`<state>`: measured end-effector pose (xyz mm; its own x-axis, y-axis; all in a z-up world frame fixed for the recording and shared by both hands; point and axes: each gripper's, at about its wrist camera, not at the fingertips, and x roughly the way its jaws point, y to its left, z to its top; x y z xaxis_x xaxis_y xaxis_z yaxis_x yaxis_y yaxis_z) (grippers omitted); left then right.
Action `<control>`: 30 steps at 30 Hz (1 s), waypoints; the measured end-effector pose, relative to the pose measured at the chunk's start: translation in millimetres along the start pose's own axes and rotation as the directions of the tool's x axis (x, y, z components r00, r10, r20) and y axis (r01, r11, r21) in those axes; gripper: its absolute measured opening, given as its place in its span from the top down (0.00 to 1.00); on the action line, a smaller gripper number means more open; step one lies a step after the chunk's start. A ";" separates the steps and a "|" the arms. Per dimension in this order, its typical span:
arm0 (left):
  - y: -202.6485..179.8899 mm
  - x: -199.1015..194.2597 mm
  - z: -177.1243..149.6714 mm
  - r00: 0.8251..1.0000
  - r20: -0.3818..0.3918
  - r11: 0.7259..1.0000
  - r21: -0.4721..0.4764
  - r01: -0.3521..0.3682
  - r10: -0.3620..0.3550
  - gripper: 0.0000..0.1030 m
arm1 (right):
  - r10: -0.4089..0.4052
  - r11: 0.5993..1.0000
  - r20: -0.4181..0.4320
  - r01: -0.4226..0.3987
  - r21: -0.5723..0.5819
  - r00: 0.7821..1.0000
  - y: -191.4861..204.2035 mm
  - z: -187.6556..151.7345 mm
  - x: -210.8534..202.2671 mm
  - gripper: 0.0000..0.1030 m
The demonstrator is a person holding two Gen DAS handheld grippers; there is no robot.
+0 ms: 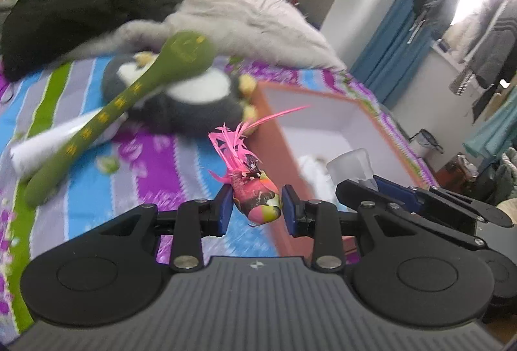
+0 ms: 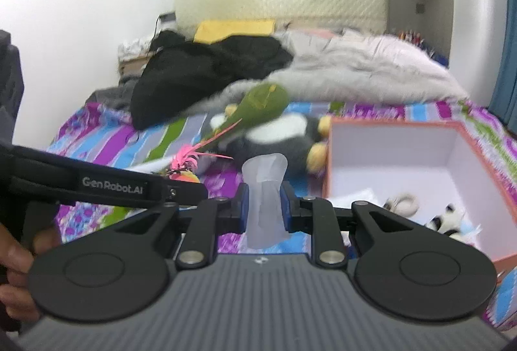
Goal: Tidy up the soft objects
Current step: 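Carry the toy bird and clear cup over the orange box with both grippers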
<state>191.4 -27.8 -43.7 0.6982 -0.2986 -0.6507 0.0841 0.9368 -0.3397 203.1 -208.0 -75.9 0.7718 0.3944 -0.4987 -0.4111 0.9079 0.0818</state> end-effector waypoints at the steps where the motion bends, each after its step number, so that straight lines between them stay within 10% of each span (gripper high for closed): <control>1: -5.3 -0.3 5.3 1.000 0.006 1.000 0.009 0.010 -0.010 0.64 | -0.003 1.000 0.013 0.003 0.003 1.000 -3.0 3.6 -3.2 0.77; 16: -80.3 35.0 79.8 0.993 0.000 0.987 0.105 0.120 -0.121 0.64 | -0.149 0.988 0.115 0.143 0.057 0.982 -82.3 55.7 -13.8 0.77; 30: -114.9 190.8 93.0 0.958 -0.271 0.982 0.135 0.130 -0.089 0.63 | -0.205 0.953 -0.200 0.242 0.183 0.958 -188.0 39.3 80.1 0.76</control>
<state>381.1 -175.4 -65.7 0.4690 -0.4193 -0.7773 0.2687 0.9061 -0.3267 361.2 -341.6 -97.3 0.7265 0.1637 -0.6674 -0.1165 0.9865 0.1151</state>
